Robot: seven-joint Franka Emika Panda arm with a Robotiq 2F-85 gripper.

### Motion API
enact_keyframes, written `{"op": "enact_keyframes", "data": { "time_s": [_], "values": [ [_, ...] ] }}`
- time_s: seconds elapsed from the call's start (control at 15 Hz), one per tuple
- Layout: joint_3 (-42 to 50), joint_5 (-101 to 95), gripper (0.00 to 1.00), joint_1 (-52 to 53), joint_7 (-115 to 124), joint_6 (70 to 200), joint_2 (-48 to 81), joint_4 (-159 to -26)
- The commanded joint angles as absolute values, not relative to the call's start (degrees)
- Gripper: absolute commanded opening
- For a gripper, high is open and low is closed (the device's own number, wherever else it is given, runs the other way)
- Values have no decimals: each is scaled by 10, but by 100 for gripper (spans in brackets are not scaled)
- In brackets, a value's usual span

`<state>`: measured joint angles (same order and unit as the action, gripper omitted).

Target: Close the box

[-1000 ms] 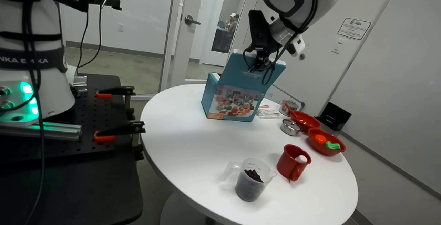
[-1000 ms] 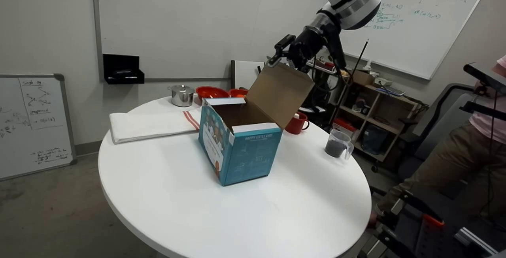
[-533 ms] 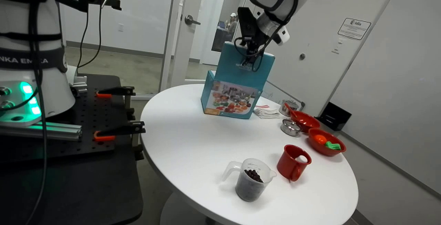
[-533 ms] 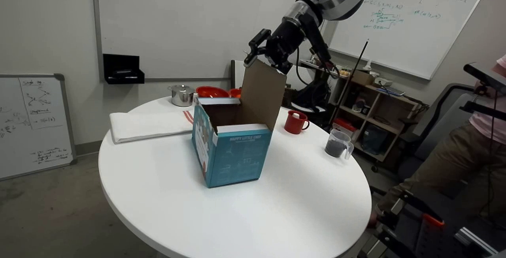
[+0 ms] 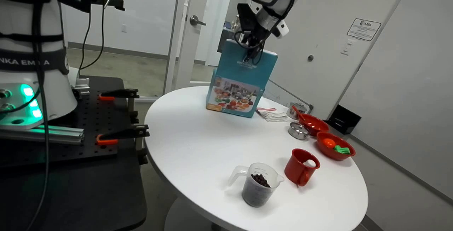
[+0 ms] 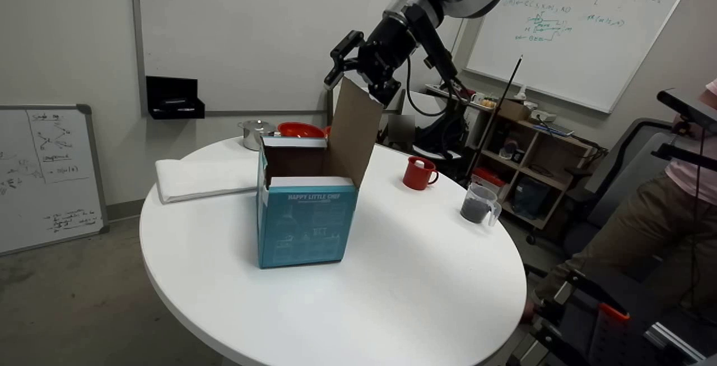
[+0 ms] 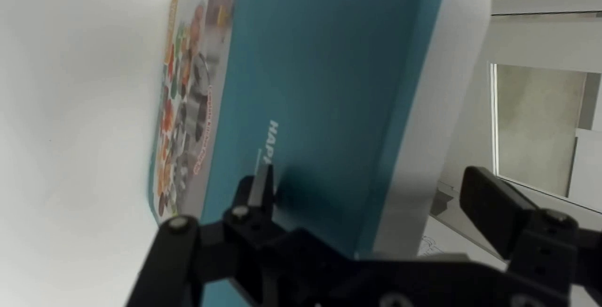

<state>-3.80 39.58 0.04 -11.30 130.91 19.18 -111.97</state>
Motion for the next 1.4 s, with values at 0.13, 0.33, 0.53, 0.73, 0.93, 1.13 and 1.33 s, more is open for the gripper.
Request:
{"op": "enact_keyframes", "data": {
  "time_s": [0.13,0.33,0.53,0.73,0.93,1.13,1.33],
  "values": [
    [-47,400,100,0,-92,1319,166,-1134],
    [-50,412,100,-1,-99,1331,163,-1135],
    [-51,414,100,0,-102,1344,163,-1135],
    [-53,410,100,0,-105,1355,163,-1135],
    [-62,405,100,16,-92,1386,111,-1181],
    [-72,397,100,29,-82,1406,94,-1188],
    [-79,379,100,46,-67,1421,73,-1199]
  ]
}}
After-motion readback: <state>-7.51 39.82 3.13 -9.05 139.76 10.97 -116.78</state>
